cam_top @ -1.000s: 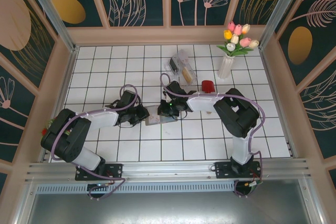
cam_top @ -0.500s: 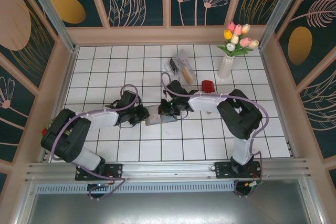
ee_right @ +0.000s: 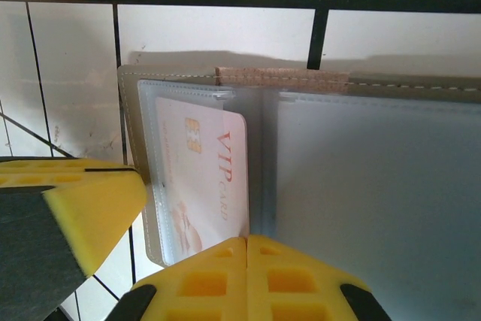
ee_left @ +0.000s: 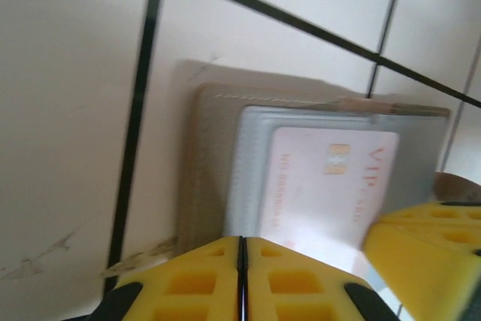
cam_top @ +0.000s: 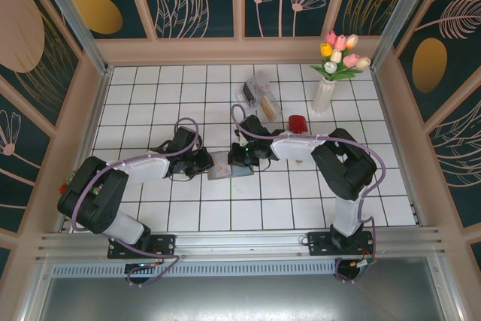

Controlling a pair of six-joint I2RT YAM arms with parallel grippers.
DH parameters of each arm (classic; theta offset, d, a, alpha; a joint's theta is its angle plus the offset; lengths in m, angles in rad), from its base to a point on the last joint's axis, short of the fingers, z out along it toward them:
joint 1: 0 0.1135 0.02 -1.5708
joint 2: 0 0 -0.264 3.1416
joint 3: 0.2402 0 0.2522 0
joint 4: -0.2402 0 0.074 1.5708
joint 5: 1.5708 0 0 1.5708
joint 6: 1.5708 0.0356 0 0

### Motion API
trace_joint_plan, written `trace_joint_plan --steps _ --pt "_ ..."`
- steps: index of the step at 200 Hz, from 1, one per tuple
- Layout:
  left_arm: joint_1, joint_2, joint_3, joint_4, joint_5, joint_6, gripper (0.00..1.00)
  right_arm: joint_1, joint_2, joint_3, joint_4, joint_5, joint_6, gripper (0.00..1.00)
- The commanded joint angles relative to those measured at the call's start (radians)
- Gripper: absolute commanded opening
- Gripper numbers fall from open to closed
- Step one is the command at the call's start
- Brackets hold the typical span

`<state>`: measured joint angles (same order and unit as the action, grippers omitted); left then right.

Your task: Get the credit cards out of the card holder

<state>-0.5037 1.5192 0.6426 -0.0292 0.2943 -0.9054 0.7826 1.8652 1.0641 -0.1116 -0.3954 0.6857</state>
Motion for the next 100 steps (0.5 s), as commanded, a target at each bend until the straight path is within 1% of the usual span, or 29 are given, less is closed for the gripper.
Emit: trace_joint_plan --steps 1,75,100 --pt "-0.006 -0.018 0.042 0.017 0.044 0.027 0.08 -0.005 0.009 -0.011 0.001 -0.014 -0.021 0.06" --pt "-0.006 0.071 0.029 0.032 0.074 0.024 0.0 -0.006 0.007 -0.01 0.002 -0.016 -0.018 0.05" --pt "-0.006 0.075 0.023 0.008 0.053 0.041 0.0 -0.006 0.001 -0.012 -0.001 -0.014 -0.018 0.05"
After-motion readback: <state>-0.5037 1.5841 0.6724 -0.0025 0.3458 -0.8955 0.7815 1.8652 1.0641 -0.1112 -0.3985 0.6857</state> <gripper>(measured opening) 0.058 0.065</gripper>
